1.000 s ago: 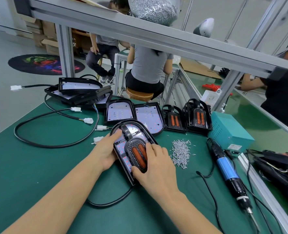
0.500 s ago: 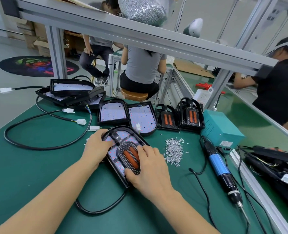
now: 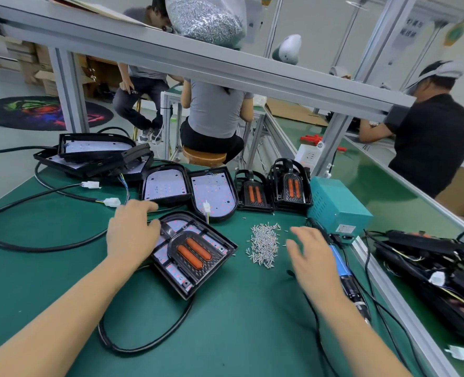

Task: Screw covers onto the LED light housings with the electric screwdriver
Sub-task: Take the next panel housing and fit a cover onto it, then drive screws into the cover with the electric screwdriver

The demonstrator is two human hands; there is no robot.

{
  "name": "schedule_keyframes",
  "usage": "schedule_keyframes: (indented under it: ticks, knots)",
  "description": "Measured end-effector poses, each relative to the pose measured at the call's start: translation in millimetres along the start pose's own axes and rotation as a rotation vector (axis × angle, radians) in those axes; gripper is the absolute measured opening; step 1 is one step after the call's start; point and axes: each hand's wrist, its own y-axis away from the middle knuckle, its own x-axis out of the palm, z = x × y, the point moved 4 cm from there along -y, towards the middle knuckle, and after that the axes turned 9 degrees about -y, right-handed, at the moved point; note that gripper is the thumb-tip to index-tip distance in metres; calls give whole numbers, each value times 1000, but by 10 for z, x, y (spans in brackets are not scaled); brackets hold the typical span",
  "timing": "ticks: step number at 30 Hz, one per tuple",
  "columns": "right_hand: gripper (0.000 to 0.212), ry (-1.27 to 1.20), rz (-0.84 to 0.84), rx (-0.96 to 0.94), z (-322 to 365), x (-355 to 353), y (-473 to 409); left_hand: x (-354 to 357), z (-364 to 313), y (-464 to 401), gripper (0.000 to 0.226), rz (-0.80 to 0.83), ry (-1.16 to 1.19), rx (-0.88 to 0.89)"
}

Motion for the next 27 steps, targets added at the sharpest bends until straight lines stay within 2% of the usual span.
schedule_keyframes:
  ticks: [2, 4, 6, 9, 11, 16, 22, 27]
  knots:
    - [37, 124, -21, 143, -351, -189, -103, -78, -292, 10, 25, -62, 62, 146]
    - [32, 214, -4, 264, -633, -295, -167, -94, -657, 34, 17, -27, 115, 299]
    - [29, 293, 51, 352, -806, -324, -197, -37, -1023, 34, 14, 89, 101, 419]
    - [42, 383, 146, 443, -949, -294, -216, 202, -1476, 21, 19, 340, -150, 558]
    - [49, 365, 159, 475, -985, -274, -234, 383, -1625, 41, 21, 468, -299, 582]
    - [67, 341, 158, 486, -1025, -251, -295, 658, -1657, 83, 33, 621, -635, 601]
    - [71, 366, 164, 488, -1032, -236, -359, 779, -1667, 129, 39, 723, -738, 556]
    - [56, 359, 183, 491, -1028, -261, -395, 820, -1646, 104, 53, 732, -688, 514]
